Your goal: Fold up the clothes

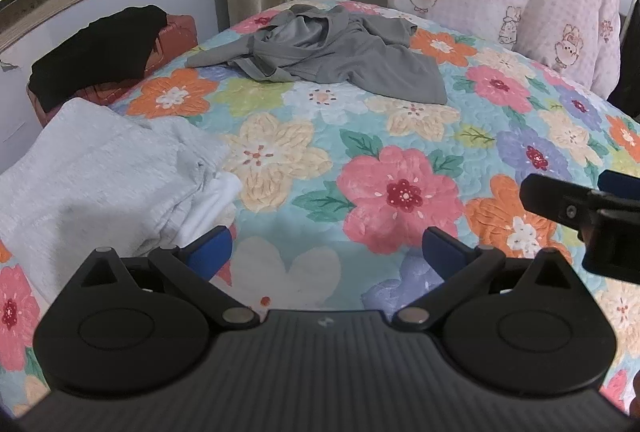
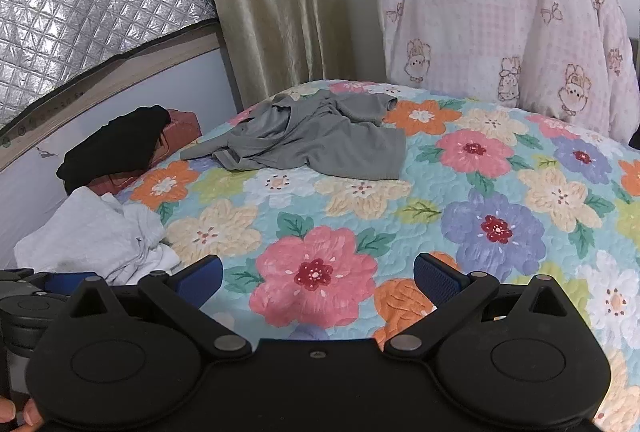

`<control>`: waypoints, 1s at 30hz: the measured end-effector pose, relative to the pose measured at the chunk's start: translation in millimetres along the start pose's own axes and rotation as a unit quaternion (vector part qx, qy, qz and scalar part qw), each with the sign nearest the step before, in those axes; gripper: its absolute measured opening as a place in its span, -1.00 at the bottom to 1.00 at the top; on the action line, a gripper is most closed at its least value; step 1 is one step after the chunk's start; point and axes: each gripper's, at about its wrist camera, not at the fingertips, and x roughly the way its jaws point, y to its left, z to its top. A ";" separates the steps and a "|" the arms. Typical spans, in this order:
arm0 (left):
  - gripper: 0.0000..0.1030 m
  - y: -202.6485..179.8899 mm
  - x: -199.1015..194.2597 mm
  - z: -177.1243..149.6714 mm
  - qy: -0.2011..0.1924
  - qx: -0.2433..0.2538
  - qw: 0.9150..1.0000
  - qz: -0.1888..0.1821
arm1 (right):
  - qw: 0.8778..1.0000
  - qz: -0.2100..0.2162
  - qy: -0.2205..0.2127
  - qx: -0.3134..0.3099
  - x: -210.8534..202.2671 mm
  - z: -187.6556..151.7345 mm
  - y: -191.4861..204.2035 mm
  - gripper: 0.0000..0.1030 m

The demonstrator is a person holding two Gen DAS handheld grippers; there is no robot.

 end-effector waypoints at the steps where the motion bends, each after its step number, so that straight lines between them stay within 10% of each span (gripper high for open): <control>1: 1.00 -0.4 0.1 -0.3 0.000 0.001 1.000 0.000 | 1.000 0.000 0.000 0.001 0.3 -0.2 -0.5 1.00; 20: 1.00 2.9 33.3 25.0 0.014 -0.015 1.000 0.008 | 0.997 0.052 -0.014 -0.048 27.1 18.4 -18.6 1.00; 30: 0.88 -24.6 167.8 143.5 -0.062 -0.006 0.998 0.015 | 0.991 0.083 0.059 -0.090 184.8 89.3 -71.5 1.00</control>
